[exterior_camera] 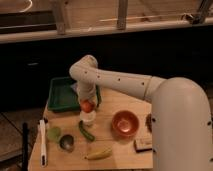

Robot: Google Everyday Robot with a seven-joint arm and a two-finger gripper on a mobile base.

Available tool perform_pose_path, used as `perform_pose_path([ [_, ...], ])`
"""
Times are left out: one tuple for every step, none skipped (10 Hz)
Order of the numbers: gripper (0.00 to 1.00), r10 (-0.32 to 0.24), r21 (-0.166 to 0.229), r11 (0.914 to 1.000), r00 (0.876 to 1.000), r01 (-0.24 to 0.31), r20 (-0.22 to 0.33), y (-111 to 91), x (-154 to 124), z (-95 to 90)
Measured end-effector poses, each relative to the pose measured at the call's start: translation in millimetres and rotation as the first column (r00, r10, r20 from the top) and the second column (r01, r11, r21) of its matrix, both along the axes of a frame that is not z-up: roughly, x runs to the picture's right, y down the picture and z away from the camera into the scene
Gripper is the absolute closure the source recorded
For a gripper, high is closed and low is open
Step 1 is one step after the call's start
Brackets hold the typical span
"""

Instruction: Place apple in paper cup

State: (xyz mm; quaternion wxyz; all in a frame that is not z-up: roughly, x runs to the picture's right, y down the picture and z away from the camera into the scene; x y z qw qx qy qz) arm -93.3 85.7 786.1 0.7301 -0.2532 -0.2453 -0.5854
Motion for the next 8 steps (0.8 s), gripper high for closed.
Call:
perform_pose_path([
  [0.71, -0.001, -0.001, 1.0000, 1.000, 0.001, 0.002, -0.3, -0.3, -0.1],
  [0.71, -0.001, -0.004, 1.0000, 1.000, 0.001, 0.004, -0.1, -0.4, 0.1],
  [0.71, -0.001, -0.005, 1.0000, 1.000, 0.001, 0.005, -0.5, -0.1, 0.1],
  [0.71, -0.002, -0.010, 0.9999, 1.000, 0.002, 0.008, -0.5, 0.1, 0.4],
  [0.71, -0.003, -0.013, 0.9999, 1.000, 0.003, 0.010, -0.2, 0.0, 0.5],
  [0.71, -0.003, -0.017, 0.9999, 1.000, 0.004, 0.013, -0.1, 0.1, 0.7],
  [0.71, -0.005, -0.021, 0.9998, 1.000, 0.005, 0.017, 0.2, 0.1, 1.3],
  [0.71, -0.005, -0.023, 0.9997, 1.000, 0.005, 0.018, 0.3, 0.0, 1.5],
])
